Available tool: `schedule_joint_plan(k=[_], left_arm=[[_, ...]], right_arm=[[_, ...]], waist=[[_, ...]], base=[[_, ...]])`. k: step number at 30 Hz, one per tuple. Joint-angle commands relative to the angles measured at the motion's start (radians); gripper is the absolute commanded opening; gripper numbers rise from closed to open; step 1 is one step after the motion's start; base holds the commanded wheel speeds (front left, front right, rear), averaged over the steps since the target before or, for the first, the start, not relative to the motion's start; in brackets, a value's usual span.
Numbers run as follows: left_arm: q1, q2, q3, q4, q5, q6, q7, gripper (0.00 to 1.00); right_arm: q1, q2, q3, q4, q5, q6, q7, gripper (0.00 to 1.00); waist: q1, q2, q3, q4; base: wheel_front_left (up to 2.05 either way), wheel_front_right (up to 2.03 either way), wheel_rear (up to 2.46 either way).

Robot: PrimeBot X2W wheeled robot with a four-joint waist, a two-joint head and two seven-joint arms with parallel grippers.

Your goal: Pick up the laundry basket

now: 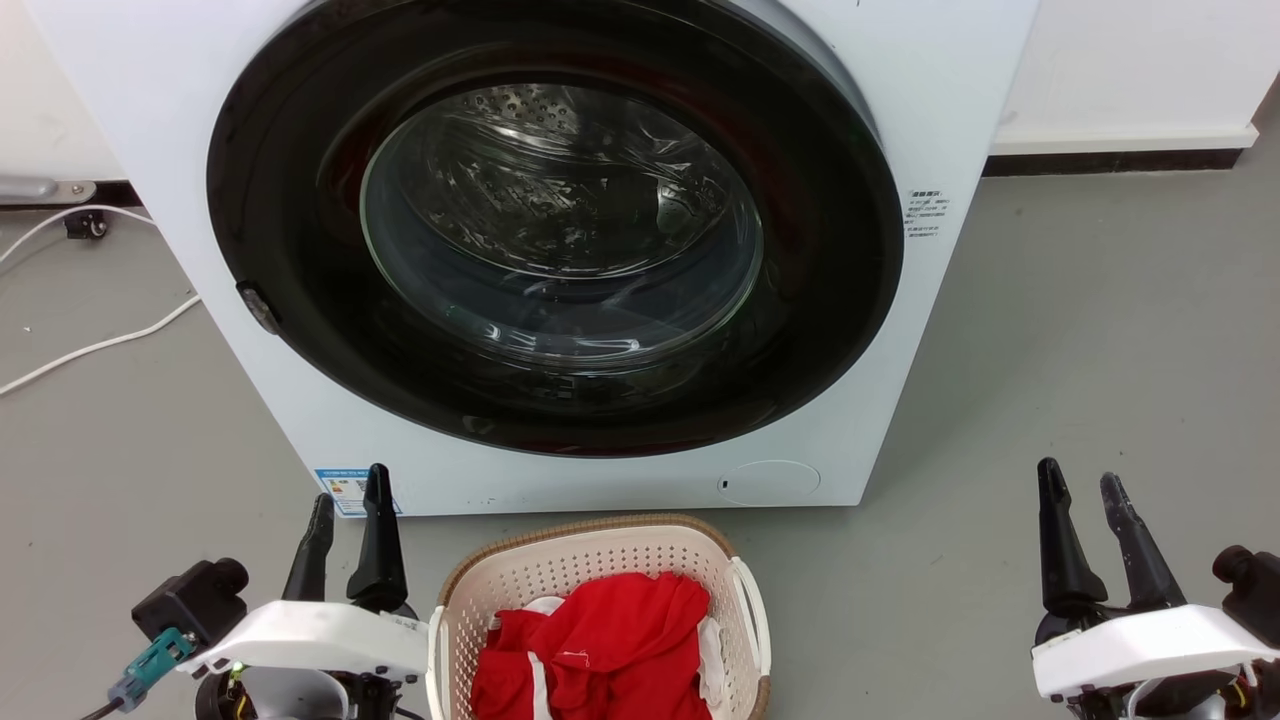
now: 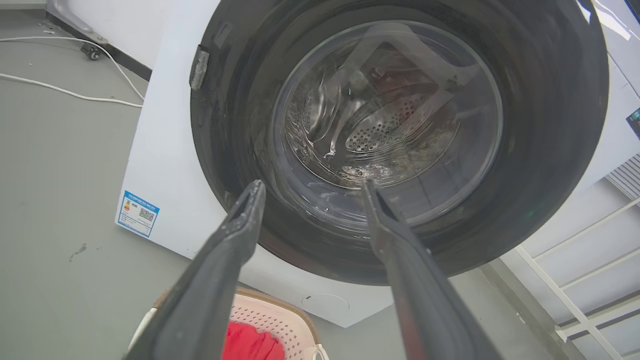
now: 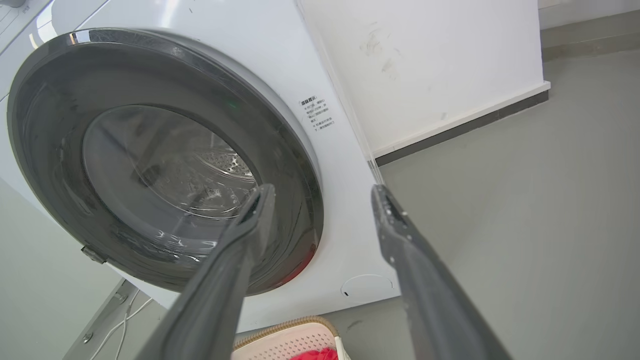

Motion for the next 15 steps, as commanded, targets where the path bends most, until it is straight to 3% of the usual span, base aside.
schedule_joint_plan(k=[1,15], left_arm=[[0.003,0.004,-0.003,-0.017,0.027,0.002,-0.01,1.0],[0.013,0.005,-0.026,-0.027,0.203,0.007,-0.052,1.0]], right_arm=[[0.004,-0.005,0.001,-0.019,-0.031,0.0,-0.009,1.0],[0.027,-0.005,0.007,-0.055,-0.229,0.0,-0.052,1.0]], waist=[[-0.0001,-0.0001,0.0,0.0],[-0.0001,-0.0001,0.004,0.006]], base=[[0.0,0.0,0.0],[0.0,0.0,0.0]])
